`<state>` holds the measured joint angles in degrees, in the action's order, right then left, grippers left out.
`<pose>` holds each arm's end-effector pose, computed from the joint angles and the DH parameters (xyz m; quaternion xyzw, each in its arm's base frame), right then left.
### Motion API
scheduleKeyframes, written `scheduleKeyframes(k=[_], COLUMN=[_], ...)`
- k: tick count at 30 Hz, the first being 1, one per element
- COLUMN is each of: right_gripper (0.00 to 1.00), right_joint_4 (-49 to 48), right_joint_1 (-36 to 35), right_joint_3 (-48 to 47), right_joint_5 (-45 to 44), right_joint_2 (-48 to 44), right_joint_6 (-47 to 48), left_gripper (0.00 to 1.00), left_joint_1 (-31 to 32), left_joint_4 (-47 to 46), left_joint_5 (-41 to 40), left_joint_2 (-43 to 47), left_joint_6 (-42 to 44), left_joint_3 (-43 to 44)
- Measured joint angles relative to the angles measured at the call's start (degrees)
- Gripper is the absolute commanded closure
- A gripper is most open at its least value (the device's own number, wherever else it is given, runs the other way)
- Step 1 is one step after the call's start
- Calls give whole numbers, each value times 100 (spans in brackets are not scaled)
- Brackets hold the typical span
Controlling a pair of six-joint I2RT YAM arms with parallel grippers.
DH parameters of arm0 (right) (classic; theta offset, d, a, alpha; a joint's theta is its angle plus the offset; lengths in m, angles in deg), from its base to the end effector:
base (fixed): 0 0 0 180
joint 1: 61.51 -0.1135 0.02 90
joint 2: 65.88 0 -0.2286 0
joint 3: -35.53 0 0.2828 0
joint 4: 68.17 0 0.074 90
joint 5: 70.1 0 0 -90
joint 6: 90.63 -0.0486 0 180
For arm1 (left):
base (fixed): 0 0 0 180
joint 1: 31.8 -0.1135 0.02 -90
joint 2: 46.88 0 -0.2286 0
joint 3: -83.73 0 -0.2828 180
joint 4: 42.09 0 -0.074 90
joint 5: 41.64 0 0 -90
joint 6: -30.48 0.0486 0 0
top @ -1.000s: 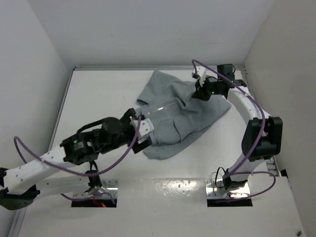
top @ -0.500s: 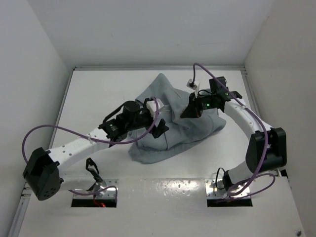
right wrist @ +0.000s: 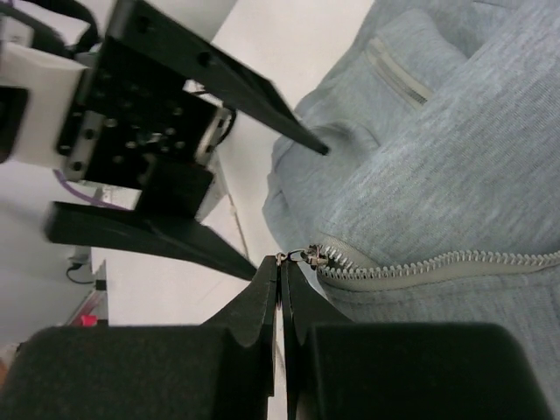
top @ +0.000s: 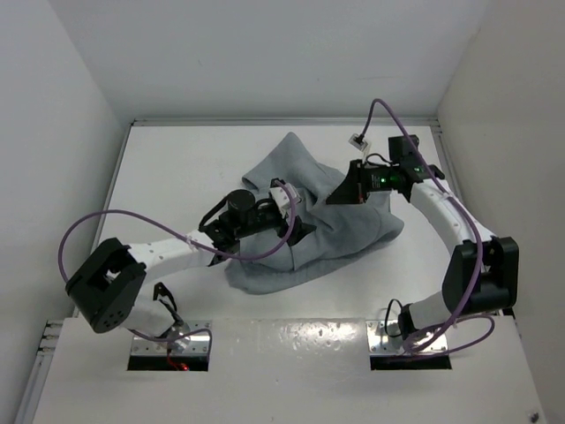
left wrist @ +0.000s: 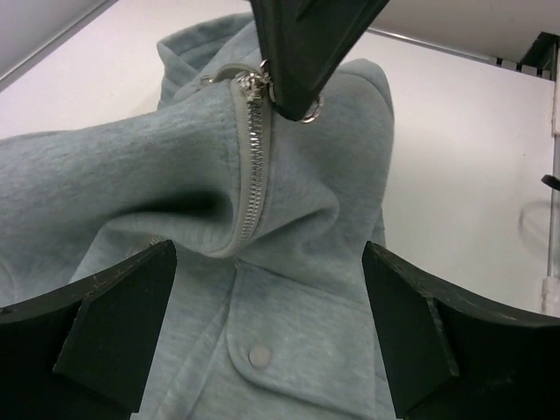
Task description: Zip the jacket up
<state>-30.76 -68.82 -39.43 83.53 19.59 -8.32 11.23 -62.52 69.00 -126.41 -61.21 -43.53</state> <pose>0.3357 0.0870 0.2189 -0.1866 0.7937 0.5276 0.2382 0.2439 -0.2511 0.1976 0.3706 0.6438 -0.3730 0.5559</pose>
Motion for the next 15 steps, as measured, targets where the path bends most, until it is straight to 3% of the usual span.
scheduleKeyframes(k=[5, 8, 9, 12, 13, 15], right_gripper=[100, 100, 100, 100, 100, 100], right_joint_4=[107, 223, 275, 514, 612, 822], right_joint_1=[0, 0, 0, 7, 17, 72], right_joint_3=[4, 13, 20, 28, 28, 26], right_joint_5=[210, 306, 328, 374, 376, 358], right_joint_2=[-195, -299, -341, -428, -444, -444], right_joint_6=[-83, -111, -105, 4, 68, 232], left_gripper=[14, 27, 34, 66, 87, 96], left_joint_1=[-2, -15, -20, -28, -28, -55], left_joint_4=[-428, -492, -514, -560, -551, -398], left_joint_5=[26, 81, 109, 199, 256, 511], left_joint_2=[-466, -785, -866, -1025, -1029, -1001], left_joint_6=[42, 70, 68, 44, 61, 162], left_joint_3=[61, 238, 317, 549, 584, 704])
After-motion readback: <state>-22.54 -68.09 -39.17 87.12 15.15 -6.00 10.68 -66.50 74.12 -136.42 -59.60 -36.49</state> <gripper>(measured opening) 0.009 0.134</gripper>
